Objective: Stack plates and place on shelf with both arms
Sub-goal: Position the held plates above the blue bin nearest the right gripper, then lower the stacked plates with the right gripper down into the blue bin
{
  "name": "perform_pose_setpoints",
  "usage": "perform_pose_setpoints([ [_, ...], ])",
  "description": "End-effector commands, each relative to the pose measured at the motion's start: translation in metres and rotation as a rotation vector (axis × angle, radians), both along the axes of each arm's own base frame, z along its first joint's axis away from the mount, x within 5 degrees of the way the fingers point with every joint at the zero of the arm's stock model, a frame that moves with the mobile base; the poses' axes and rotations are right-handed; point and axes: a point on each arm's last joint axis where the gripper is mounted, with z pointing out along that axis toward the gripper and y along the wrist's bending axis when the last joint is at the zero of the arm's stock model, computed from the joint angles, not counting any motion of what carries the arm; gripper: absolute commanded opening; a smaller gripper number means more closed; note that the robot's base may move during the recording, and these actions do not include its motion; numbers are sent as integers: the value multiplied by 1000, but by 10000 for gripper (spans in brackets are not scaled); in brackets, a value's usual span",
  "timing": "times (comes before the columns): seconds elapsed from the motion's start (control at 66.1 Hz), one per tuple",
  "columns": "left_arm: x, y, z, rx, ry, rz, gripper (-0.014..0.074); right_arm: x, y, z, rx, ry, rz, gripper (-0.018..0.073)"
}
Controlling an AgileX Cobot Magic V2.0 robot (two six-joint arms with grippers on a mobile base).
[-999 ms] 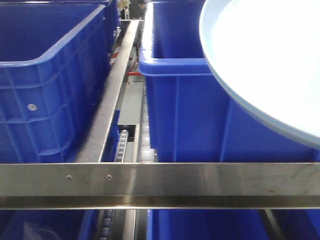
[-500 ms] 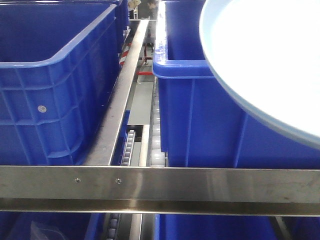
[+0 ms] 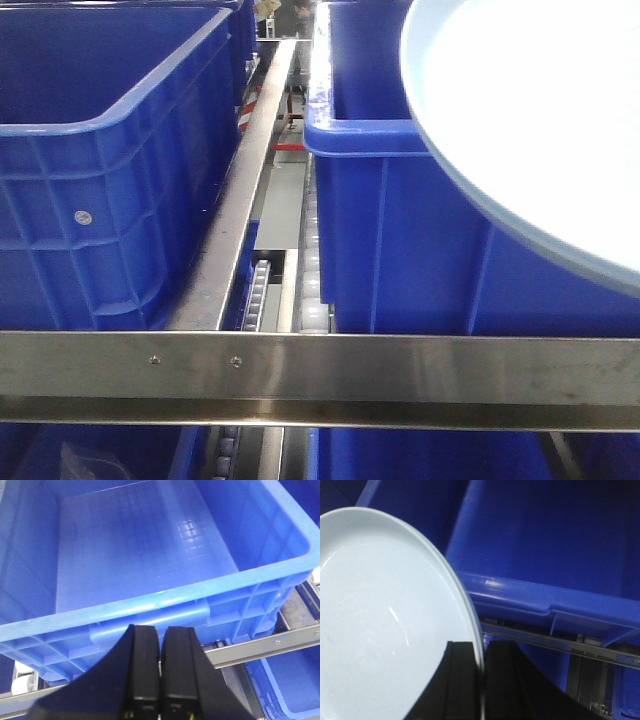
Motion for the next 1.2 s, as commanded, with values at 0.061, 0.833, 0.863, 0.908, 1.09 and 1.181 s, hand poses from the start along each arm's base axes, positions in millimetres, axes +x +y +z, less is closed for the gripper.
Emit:
perform_pose_setpoints([
  [0.061, 2, -3, 14, -27, -83, -29, 83, 4, 0, 15, 33, -108, -11, 57],
  [0.833, 2, -3, 14, -27, -83, -29, 83, 17, 2, 19, 49, -163, -25, 57],
  [0.863, 2, -3, 14, -27, -83, -29, 83, 21, 3, 20, 51, -176, -28, 57],
  [0.908, 2, -3, 14, -27, -83, -29, 83, 27, 4, 21, 53, -196, -34, 57],
  [1.09, 2, -3, 14, -27, -83, -29, 83, 60, 10, 25, 59, -246, -53, 57],
  [1.181, 2, -3, 14, -27, -83, -29, 83, 78, 13, 30, 59, -278, -61, 57],
])
